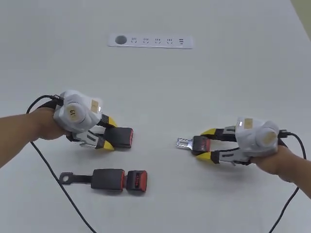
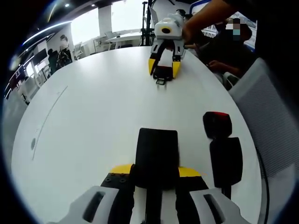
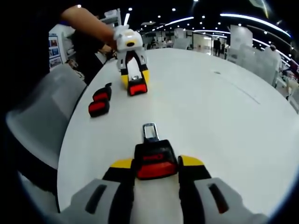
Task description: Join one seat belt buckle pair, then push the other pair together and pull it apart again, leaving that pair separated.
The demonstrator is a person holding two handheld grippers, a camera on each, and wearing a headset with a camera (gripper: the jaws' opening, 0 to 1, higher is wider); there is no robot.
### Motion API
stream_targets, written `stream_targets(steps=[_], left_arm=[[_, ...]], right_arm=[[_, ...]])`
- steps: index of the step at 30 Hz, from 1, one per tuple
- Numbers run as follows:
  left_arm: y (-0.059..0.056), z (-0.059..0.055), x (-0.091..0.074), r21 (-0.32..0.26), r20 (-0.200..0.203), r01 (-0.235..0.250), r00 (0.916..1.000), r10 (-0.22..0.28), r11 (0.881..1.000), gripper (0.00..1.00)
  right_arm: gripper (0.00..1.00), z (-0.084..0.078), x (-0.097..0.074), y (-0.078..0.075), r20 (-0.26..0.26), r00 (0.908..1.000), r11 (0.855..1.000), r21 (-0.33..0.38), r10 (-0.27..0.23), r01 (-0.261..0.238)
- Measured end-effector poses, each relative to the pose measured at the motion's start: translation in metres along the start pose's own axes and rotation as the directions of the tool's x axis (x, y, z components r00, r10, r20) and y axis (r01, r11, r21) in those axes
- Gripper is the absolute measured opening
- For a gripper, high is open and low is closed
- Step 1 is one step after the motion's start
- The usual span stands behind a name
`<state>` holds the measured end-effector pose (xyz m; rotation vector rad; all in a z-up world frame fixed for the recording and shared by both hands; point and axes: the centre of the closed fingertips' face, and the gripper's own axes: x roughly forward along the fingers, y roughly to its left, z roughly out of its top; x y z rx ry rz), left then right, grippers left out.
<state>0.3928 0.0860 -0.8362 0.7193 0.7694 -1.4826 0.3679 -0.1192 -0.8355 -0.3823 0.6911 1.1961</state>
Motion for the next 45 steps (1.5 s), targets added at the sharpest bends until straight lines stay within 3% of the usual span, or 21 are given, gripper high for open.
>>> stream_targets(steps=[15, 19, 21, 23, 26, 28, 31, 34, 36, 39, 40, 41, 44, 45], left_arm=[[-0.001, 0.001, 0.001, -0.008, -0.01, -0.01, 0.9999, 0.009, 1.0, 0.35], [-0.001, 0.003, 0.001, -0.032, -0.026, -0.012, 0.9996, 0.011, 0.999, 0.36], [0.001, 0.005, 0.001, -0.085, -0.019, -0.024, 0.9996, 0.023, 0.996, 0.37], [0.003, 0.004, -0.002, -0.084, -0.026, -0.037, 0.999, 0.035, 0.996, 0.4], [0.003, 0.011, -0.008, -0.123, 0.012, -0.05, 0.9986, 0.052, 0.991, 0.53], [0.006, 0.011, -0.013, -0.152, 0.017, -0.075, 0.9968, 0.078, 0.986, 0.57], [0.007, 0.014, -0.019, -0.211, 0.047, -0.103, 0.9922, 0.115, 0.972, 0.6], [0.007, 0.013, -0.027, -0.23, 0.052, -0.139, 0.9865, 0.155, 0.963, 0.67], [0.006, 0.016, -0.035, -0.295, 0.085, -0.163, 0.9771, 0.195, 0.942, 0.69], [0.006, 0.017, -0.048, -0.383, 0.133, -0.21, 0.9511, 0.279, 0.899, 0.73], [0.004, 0.015, -0.051, -0.412, 0.131, -0.222, 0.9454, 0.298, 0.884, 0.75], [0.002, 0.013, -0.056, -0.448, 0.14, -0.236, 0.934, 0.329, 0.862, 0.78], [-0.004, 0.008, -0.064, -0.498, 0.133, -0.271, 0.9148, 0.381, 0.824, 0.88], [-0.006, 0.008, -0.068, -0.513, 0.152, -0.287, 0.8969, 0.415, 0.809, 0.91]], right_arm=[[0.38, -0.001, 0.001, -0.001, -0.03, 0.9995, 1.0, -0.021, -0.002, 0.002], [0.49, 0.0, 0.005, 0.004, -0.045, 0.999, 0.999, -0.038, 0.002, -0.003], [0.55, 0.003, 0.006, 0.004, -0.043, 0.999, 0.999, -0.047, -0.014, 0.012], [0.58, 0.009, 0.006, 0.002, -0.022, 0.9993, 0.999, -0.021, -0.031, 0.031], [0.63, 0.014, 0.005, -0.003, 0.0, 0.9979, 0.998, 0.005, -0.065, 0.065], [0.69, 0.015, 0.004, -0.006, 0.006, 0.9963, 0.996, 0.035, -0.086, 0.085], [0.71, 0.022, -0.001, -0.011, 0.04, 0.9903, 0.989, 0.078, -0.133, 0.129], [0.78, 0.026, -0.006, -0.011, 0.065, 0.9815, 0.979, 0.105, -0.18, 0.173], [0.8, 0.027, -0.008, -0.01, 0.069, 0.978, 0.976, 0.112, -0.197, 0.188], [0.82, 0.026, -0.012, -0.006, 0.069, 0.9716, 0.971, 0.101, -0.226, 0.219], [0.82, 0.029, -0.014, -0.004, 0.082, 0.9685, 0.968, 0.115, -0.235, 0.225], [0.83, 0.031, -0.015, -0.002, 0.093, 0.966, 0.965, 0.126, -0.241, 0.229], [0.84, 0.033, -0.019, 0.003, 0.104, 0.9576, 0.959, 0.125, -0.269, 0.255], [0.84, 0.033, -0.02, 0.005, 0.101, 0.9532, 0.954, 0.127, -0.285, 0.272]])
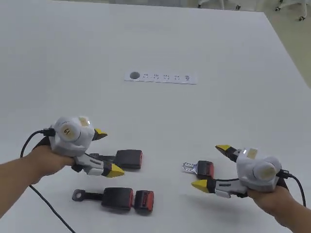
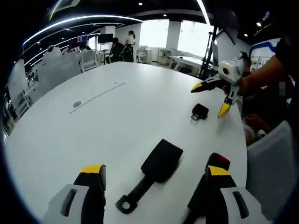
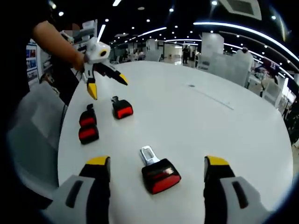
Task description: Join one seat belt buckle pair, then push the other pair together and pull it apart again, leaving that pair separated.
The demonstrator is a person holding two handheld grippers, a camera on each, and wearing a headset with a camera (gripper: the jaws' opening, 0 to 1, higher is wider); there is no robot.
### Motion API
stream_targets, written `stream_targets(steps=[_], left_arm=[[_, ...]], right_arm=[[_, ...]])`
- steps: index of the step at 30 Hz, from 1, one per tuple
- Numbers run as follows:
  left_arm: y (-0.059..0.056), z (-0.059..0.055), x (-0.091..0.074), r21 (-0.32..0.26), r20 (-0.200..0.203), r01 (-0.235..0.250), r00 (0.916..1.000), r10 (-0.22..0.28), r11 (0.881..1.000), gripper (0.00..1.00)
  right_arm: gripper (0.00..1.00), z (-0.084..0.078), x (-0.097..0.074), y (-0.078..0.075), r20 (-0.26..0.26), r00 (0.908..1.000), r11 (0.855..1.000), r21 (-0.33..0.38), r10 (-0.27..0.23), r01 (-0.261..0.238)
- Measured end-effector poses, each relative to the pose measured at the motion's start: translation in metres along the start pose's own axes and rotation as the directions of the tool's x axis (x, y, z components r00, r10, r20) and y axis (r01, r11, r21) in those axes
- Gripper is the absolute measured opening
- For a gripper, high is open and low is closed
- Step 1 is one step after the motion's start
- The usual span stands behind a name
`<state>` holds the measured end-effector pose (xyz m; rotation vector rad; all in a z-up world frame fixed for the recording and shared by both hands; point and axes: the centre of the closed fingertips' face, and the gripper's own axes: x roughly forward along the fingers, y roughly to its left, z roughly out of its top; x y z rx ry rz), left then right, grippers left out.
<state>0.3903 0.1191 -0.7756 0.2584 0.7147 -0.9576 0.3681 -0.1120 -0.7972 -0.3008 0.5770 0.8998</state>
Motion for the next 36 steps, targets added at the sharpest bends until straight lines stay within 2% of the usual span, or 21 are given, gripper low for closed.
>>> stream_targets(steps=[4, 7, 11, 13, 16, 21, 26, 30, 33, 36], left_arm=[[-0.003, -0.004, -0.016, -0.056, 0.042, -0.056, 0.9974, 0.059, 0.997, 0.98], [-0.01, -0.006, -0.029, -0.076, 0.072, -0.088, 0.993, 0.094, 0.993, 0.99], [-0.023, -0.008, -0.043, -0.107, 0.1, -0.091, 0.9898, 0.102, 0.99, 1.0], [-0.028, -0.007, -0.05, -0.069, 0.105, -0.116, 0.9868, 0.123, 0.991, 1.0], [-0.031, -0.008, -0.06, -0.06, 0.129, -0.123, 0.983, 0.13, 0.991, 1.0], [-0.036, -0.012, -0.076, -0.045, 0.143, -0.143, 0.9786, 0.148, 0.989, 1.0], [-0.042, -0.014, -0.083, -0.018, 0.161, -0.125, 0.9787, 0.127, 0.992, 1.0], [-0.048, -0.019, -0.09, 0.017, 0.172, -0.092, 0.9813, 0.087, 0.996, 1.0], [-0.048, -0.023, -0.098, 0.008, 0.195, -0.093, 0.9766, 0.09, 0.996, 1.0], [-0.046, -0.029, -0.102, 0.026, 0.202, -0.112, 0.9738, 0.105, 0.993, 1.0]], right_arm=[[0.85, 0.007, -0.005, 0.009, 0.039, 0.9989, 0.999, 0.025, -0.025, 0.024], [0.89, 0.011, -0.008, 0.015, 0.062, 0.9966, 0.998, 0.044, -0.054, 0.052], [0.96, 0.015, -0.014, 0.02, 0.085, 0.9919, 0.995, 0.04, -0.094, 0.091], [0.97, 0.02, -0.019, 0.025, 0.102, 0.9898, 0.994, 0.052, -0.1, 0.095], [0.96, 0.022, -0.023, 0.034, 0.113, 0.988, 0.994, 0.05, -0.105, 0.1], [0.97, 0.025, -0.031, 0.052, 0.124, 0.9862, 0.994, 0.039, -0.109, 0.105], [0.97, 0.025, -0.036, 0.062, 0.117, 0.9853, 0.992, 0.025, -0.124, 0.122], [0.99, 0.026, -0.045, 0.072, 0.112, 0.98, 0.986, 0.034, -0.164, 0.162], [0.99, 0.022, -0.048, 0.084, 0.089, 0.9796, 0.983, 0.037, -0.18, 0.177], [1.0, 0.018, -0.052, 0.095, 0.084, 0.974, 0.977, 0.051, -0.21, 0.207]])
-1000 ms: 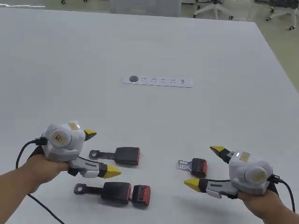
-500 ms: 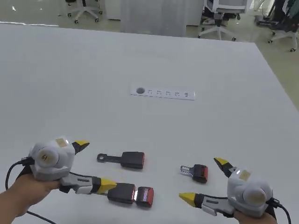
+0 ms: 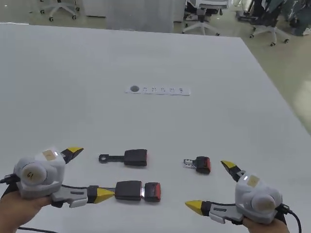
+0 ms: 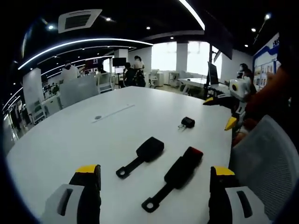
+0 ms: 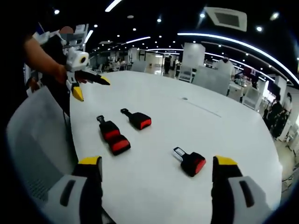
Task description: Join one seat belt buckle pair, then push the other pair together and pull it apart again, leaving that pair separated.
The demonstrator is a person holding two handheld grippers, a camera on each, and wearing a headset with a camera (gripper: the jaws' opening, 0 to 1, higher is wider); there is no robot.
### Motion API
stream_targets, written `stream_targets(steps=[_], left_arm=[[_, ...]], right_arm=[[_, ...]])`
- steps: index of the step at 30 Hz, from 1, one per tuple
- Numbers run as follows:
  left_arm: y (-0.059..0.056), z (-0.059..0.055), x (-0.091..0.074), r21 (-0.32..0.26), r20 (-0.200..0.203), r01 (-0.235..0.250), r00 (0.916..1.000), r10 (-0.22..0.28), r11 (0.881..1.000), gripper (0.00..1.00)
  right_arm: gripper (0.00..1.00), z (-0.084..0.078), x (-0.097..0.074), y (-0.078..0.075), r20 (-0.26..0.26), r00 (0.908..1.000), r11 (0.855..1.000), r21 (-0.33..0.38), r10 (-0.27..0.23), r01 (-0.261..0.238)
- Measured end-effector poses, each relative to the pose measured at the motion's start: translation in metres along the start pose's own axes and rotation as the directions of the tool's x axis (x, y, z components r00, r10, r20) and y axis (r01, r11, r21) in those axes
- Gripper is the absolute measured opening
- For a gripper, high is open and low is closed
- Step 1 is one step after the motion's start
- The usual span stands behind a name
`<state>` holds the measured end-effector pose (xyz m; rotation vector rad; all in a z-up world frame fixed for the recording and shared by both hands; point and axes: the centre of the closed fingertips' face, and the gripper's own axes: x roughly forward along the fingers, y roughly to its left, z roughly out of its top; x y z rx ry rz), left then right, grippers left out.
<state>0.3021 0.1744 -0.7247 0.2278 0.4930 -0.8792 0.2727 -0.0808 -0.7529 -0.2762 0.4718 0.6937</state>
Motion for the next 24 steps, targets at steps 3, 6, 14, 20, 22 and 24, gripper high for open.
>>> stream_targets(steps=[3, 6, 14, 20, 22, 24], left_arm=[[0.0, -0.007, -0.008, -0.026, 0.004, 0.003, 1.0, -0.003, 1.0, 1.0], [0.0, -0.009, -0.016, -0.036, 0.015, -0.001, 0.9999, 0.001, 0.999, 1.0], [0.006, -0.015, -0.029, -0.061, 0.029, -0.029, 0.9991, 0.031, 0.998, 1.0], [0.007, -0.016, -0.031, -0.08, 0.036, -0.03, 0.9988, 0.033, 0.996, 1.0], [0.008, -0.016, -0.031, -0.082, 0.036, -0.028, 0.9989, 0.031, 0.996, 1.0], [0.008, -0.015, -0.03, -0.079, 0.038, -0.028, 0.9988, 0.031, 0.997, 1.0]], right_arm=[[1.0, -0.004, -0.003, 0.009, -0.009, 0.9999, 1.0, 0.014, -0.013, 0.013], [1.0, -0.005, -0.004, 0.017, -0.015, 0.9997, 1.0, 0.016, -0.018, 0.018], [1.0, 0.001, -0.005, 0.012, 0.004, 0.9978, 0.997, 0.036, -0.066, 0.066], [1.0, -0.002, -0.007, 0.006, 0.001, 0.9962, 0.995, 0.051, -0.087, 0.087], [1.0, -0.003, -0.007, 0.006, -0.003, 0.9964, 0.995, 0.049, -0.085, 0.085], [1.0, -0.005, -0.007, 0.006, -0.009, 0.9966, 0.996, 0.039, -0.082, 0.082]])
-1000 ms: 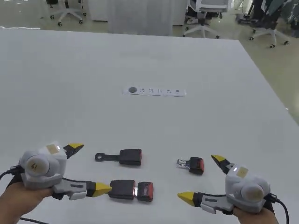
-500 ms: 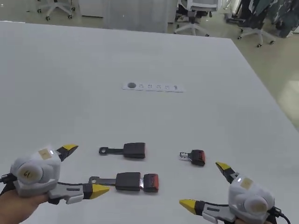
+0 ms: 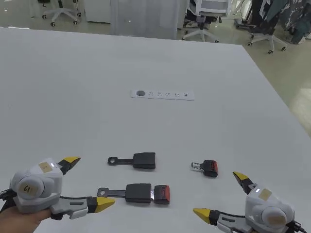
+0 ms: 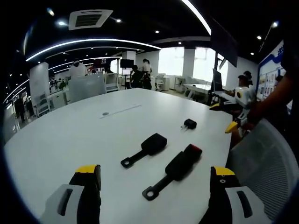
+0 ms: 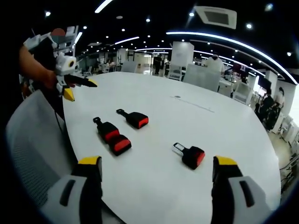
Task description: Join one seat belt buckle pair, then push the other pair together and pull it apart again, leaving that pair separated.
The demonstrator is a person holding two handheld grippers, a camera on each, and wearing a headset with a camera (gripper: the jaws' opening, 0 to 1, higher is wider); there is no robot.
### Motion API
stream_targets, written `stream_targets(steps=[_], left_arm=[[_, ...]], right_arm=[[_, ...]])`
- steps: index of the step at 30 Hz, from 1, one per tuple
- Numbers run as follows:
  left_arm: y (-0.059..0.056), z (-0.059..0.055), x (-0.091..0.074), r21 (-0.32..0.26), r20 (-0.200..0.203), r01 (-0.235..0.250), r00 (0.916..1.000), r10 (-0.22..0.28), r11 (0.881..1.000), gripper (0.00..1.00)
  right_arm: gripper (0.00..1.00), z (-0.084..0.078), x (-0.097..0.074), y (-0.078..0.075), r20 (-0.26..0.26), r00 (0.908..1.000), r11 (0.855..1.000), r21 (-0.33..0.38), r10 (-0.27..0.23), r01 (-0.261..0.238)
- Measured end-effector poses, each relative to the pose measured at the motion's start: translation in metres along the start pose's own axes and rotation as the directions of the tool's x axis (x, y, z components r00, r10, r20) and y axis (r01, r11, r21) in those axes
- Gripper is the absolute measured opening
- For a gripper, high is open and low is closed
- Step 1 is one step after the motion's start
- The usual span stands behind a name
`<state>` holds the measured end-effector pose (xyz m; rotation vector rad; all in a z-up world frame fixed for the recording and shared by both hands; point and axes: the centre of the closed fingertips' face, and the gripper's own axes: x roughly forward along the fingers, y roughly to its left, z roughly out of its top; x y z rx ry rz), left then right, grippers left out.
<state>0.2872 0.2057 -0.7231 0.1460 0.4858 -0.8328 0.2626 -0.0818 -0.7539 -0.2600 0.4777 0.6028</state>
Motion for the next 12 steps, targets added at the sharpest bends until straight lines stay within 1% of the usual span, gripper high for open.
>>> stream_targets(steps=[6, 7, 12], left_arm=[[0.0019, -0.0006, 0.0021, 0.001, -0.001, 0.01, 1.0, -0.01, 1.0, 1.0], [0.0005, -0.001, 0.0027, -0.001, -0.001, 0.014, 0.9999, -0.014, 1.0, 1.0], [-0.0002, -0.0042, 0.0046, 0.006, -0.018, 0.026, 0.9995, -0.025, 1.0, 1.0]], right_arm=[[1.0, -0.0022, 0.0013, -0.0048, -0.006, 1.0, 1.0, -0.008, 0.006, -0.006], [1.0, -0.0026, 0.0018, -0.0057, -0.007, 0.9999, 1.0, -0.01, 0.009, -0.009], [1.0, -0.0064, 0.0026, -0.0092, -0.018, 0.9998, 1.0, -0.011, 0.013, -0.013]])
